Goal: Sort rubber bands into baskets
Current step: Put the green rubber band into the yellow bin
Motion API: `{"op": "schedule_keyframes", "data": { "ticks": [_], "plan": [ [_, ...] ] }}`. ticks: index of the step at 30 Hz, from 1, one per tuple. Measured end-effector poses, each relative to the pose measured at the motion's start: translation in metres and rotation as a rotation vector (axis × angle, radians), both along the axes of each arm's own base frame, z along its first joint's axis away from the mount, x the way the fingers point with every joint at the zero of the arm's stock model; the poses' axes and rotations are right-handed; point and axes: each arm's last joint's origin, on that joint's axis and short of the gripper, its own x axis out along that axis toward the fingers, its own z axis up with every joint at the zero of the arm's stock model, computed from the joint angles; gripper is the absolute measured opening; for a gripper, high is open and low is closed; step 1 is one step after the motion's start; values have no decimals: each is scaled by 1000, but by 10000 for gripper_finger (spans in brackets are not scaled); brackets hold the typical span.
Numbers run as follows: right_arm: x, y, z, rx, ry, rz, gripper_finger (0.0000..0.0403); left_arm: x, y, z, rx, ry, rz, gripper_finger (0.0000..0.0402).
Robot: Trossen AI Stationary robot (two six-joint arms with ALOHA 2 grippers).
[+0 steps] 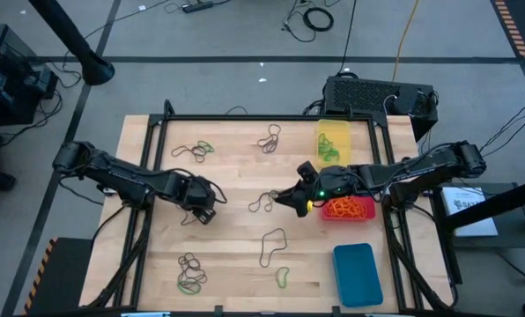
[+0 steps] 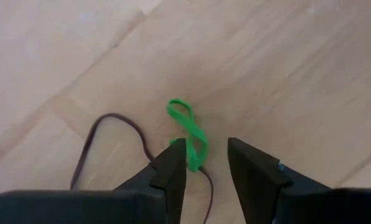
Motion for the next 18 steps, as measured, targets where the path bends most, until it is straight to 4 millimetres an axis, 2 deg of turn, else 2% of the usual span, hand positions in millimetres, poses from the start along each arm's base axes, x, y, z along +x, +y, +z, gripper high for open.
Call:
{"op": "schedule_keyframes", "data": {
  "ticks": [12, 18],
  "plan": [
    [-1, 3, 0, -25, 2, 20, 169, -4, -3, -27, -19, 43, -15, 125],
    [-1, 4, -1, -29, 10, 27, 169, -2, -4, -29, -46, 27, -27, 125]
  ]
}}
